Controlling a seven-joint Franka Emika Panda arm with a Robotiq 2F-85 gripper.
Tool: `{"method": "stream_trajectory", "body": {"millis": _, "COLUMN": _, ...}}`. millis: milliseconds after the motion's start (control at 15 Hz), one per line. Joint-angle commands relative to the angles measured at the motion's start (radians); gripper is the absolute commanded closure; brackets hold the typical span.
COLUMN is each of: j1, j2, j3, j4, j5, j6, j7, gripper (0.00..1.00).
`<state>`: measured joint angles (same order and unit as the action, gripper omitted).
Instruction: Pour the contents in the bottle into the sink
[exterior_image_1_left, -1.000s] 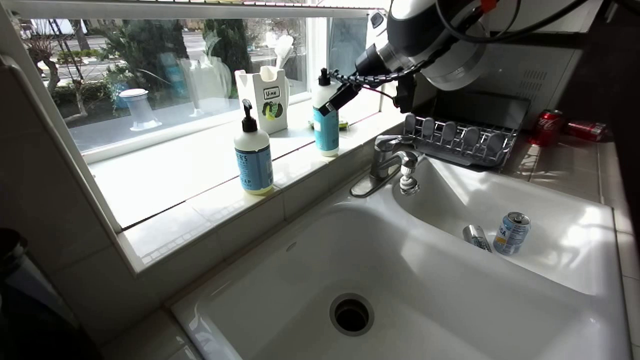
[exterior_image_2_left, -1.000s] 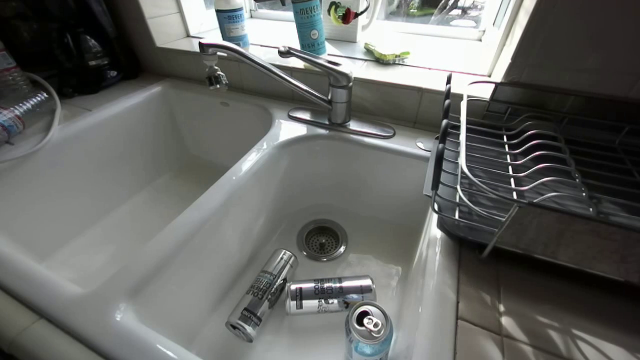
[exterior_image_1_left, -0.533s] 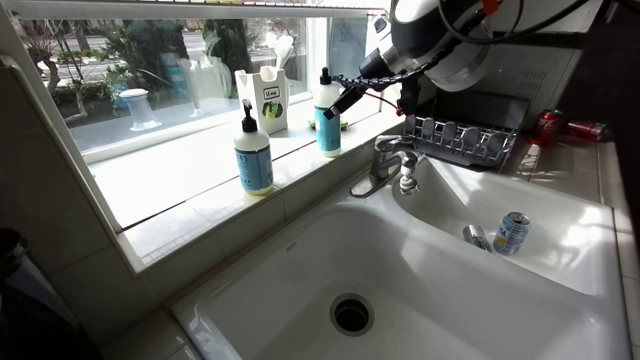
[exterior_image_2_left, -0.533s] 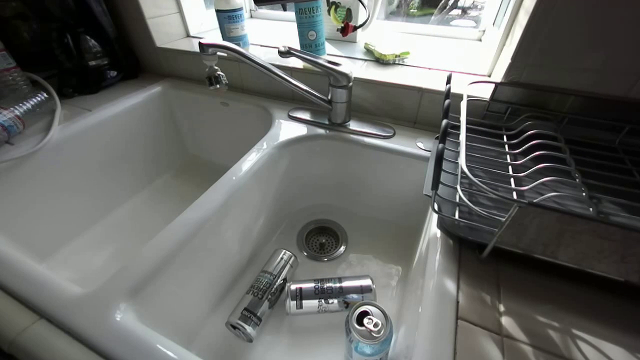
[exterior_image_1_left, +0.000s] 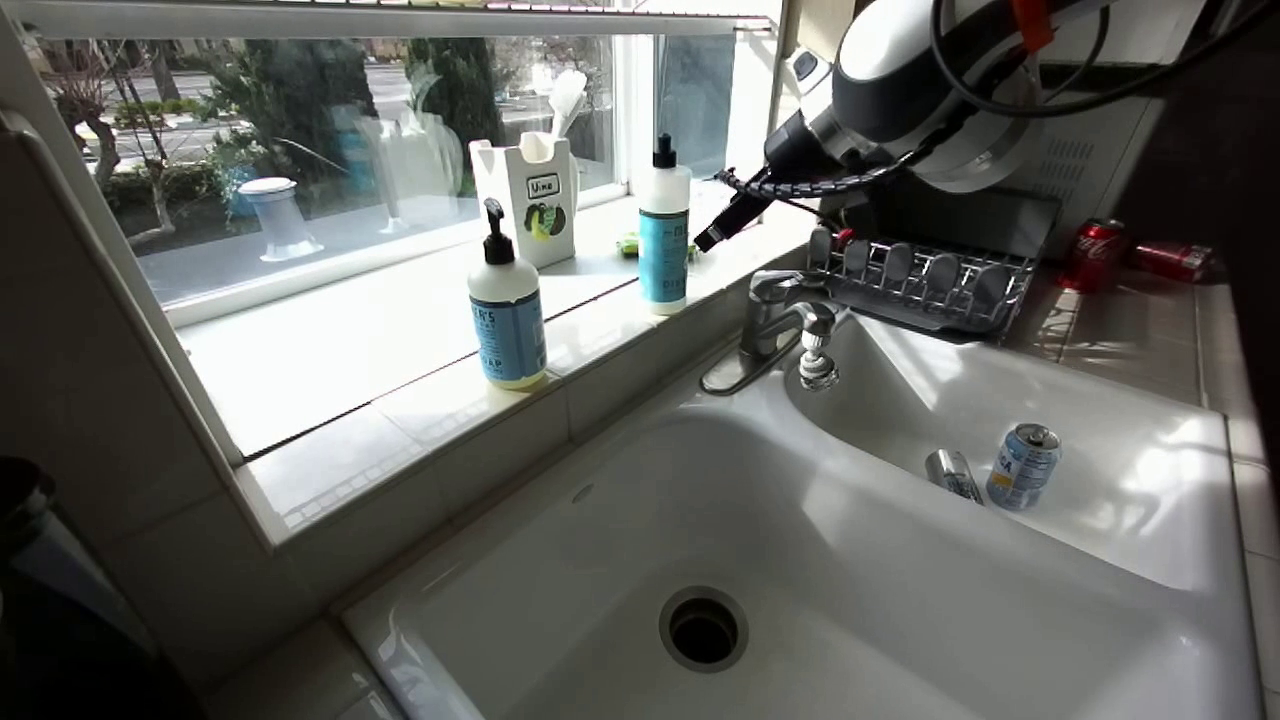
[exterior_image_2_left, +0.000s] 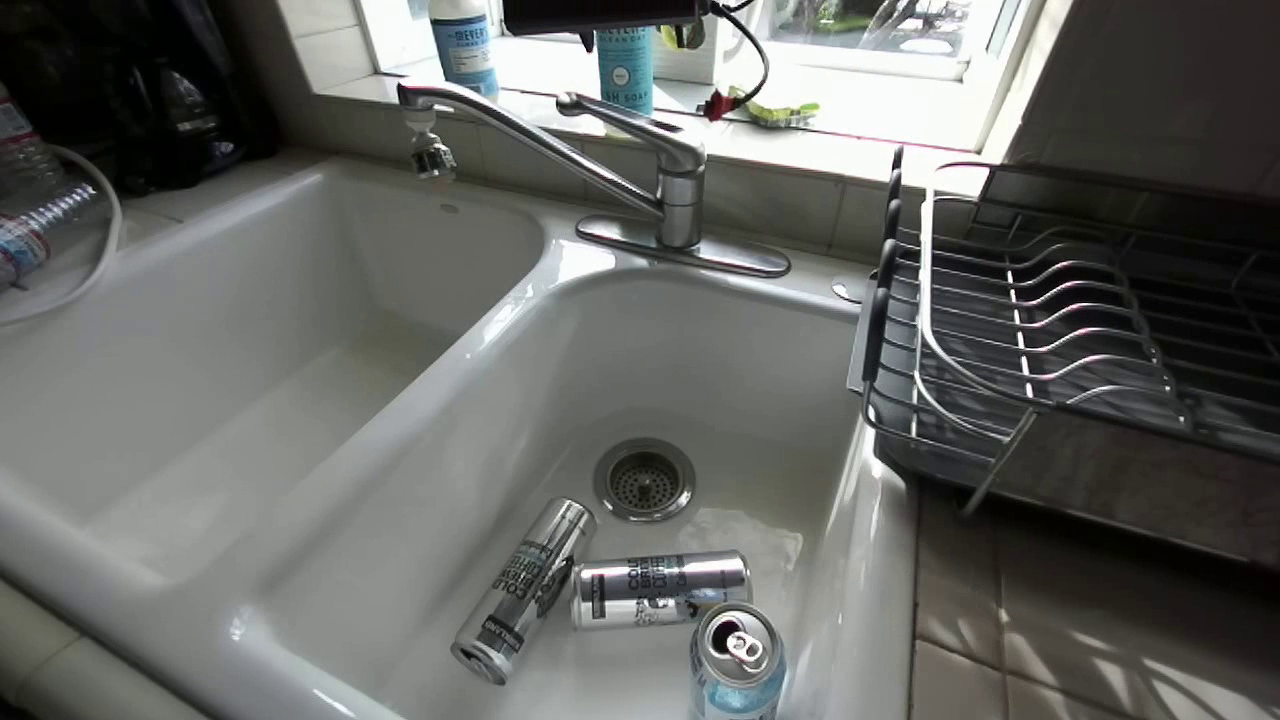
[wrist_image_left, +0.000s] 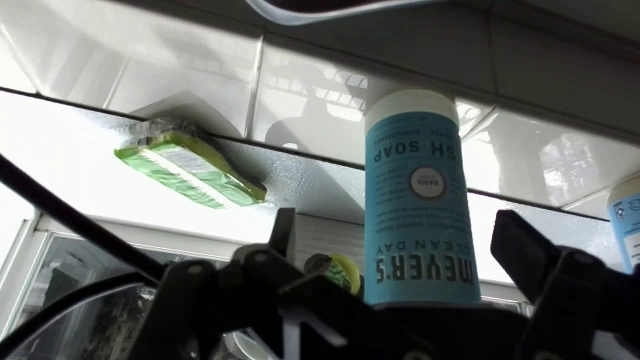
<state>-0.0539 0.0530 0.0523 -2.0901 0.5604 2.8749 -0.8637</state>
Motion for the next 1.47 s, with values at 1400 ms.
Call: {"method": "stream_trajectory", "body": {"millis": 1400, "j1": 0.043, "j2": -0.446, "j3": 0.038, "j4": -0.374, "j5": -0.127, "j6": 0.253, "j7": 0.027, "gripper": 0.00}}
